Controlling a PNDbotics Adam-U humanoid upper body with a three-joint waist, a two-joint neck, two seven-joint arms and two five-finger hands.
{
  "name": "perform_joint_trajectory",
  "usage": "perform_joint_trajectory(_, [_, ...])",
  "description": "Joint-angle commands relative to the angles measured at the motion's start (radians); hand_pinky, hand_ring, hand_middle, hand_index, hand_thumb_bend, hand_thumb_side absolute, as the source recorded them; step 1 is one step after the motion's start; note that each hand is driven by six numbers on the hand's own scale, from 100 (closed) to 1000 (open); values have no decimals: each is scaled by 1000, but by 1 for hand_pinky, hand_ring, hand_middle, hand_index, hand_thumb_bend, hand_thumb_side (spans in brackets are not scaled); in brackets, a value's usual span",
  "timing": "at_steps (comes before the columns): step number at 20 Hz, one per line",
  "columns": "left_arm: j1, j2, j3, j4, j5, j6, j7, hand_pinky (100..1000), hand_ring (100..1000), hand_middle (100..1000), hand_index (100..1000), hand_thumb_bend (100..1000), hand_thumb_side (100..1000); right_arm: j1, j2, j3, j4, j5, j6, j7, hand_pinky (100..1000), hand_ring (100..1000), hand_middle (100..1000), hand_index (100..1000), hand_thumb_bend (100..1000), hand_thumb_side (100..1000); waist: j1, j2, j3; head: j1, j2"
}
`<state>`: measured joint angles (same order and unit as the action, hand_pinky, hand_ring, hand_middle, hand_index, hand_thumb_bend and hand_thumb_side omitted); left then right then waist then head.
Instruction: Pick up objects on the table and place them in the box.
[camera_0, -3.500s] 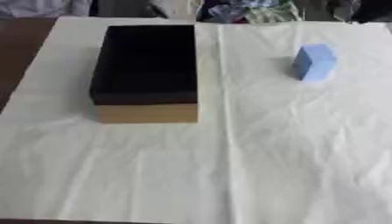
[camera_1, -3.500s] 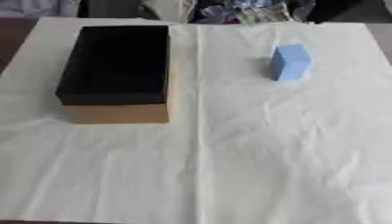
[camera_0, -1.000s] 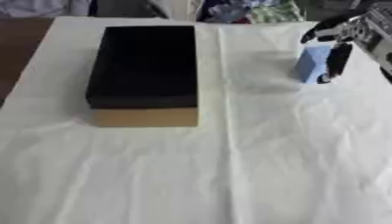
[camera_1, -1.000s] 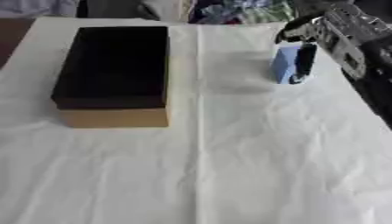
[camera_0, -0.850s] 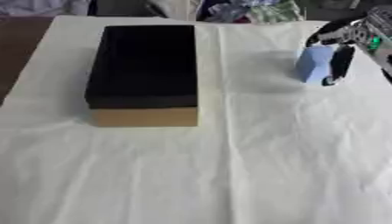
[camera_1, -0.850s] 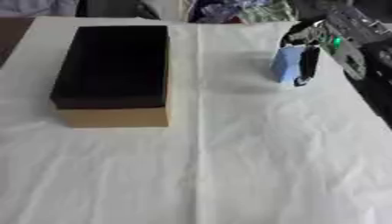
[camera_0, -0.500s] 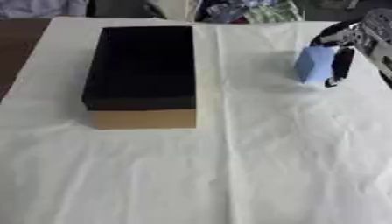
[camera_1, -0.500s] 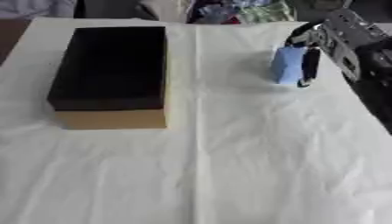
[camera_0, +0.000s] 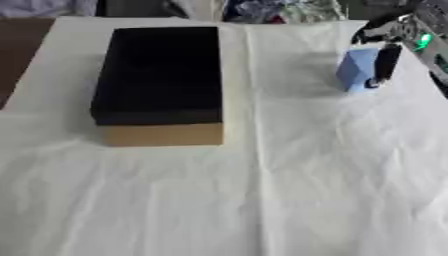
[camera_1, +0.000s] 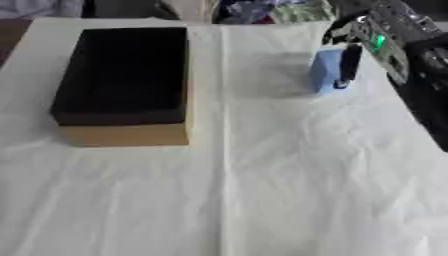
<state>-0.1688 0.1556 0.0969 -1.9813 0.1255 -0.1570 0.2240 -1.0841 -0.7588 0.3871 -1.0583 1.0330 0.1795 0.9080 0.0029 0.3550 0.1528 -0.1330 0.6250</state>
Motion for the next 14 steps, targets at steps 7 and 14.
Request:
perform_joint_trajectory(7, [-10,1,0,-19,-10,0,-24,1000,599,694,863,100,657,-35,-5,-16,-49,95,-12,-1,850,833,529,512,290,100,0,-21,-3,-7,-10])
perform_joint_trajectory(14, [-11,3,3,-19,-10,4,-31,1000,599,695,864,100,657,-41,-4,-53,-118,105,38,-68,825,789,452,403,267,100,-2,-27,-6,-5,-10])
